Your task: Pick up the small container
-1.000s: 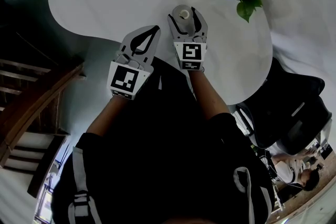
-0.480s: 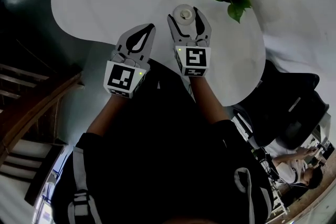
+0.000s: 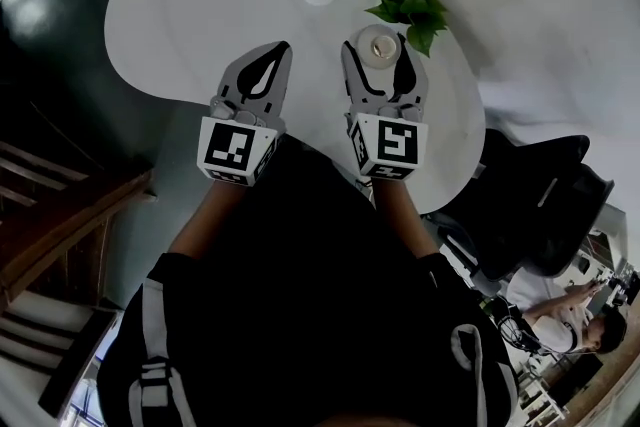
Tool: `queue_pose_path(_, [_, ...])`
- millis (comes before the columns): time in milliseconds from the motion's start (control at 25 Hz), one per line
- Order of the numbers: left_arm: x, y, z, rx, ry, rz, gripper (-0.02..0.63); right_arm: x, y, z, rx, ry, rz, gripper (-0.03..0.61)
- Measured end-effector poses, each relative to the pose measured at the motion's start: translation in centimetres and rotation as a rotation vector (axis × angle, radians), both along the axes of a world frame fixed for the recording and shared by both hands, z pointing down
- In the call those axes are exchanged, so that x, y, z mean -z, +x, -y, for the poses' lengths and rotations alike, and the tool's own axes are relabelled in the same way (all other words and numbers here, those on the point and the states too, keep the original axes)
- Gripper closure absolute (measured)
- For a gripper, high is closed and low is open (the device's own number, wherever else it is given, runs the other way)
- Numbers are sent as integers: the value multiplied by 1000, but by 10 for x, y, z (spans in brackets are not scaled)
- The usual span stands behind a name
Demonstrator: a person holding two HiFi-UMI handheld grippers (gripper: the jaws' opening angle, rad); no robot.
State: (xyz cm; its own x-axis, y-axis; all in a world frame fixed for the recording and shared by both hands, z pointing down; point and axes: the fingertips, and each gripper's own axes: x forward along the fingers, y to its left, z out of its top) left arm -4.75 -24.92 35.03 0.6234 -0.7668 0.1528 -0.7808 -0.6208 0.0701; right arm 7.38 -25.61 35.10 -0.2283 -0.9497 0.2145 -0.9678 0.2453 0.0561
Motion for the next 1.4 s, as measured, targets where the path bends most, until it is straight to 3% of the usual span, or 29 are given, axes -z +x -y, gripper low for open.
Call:
queue_pose_path(200, [23, -1, 2, 20, 74, -24, 606, 36, 20, -8, -68, 91, 1, 242])
queue_pose_path(520, [56, -9, -9, 64, 151, -28, 606, 61, 36, -30, -134, 121, 3, 242])
queue_pose_path(1400, [50, -8, -16, 47, 130, -9, 606, 45, 34, -34, -145, 76, 12, 242])
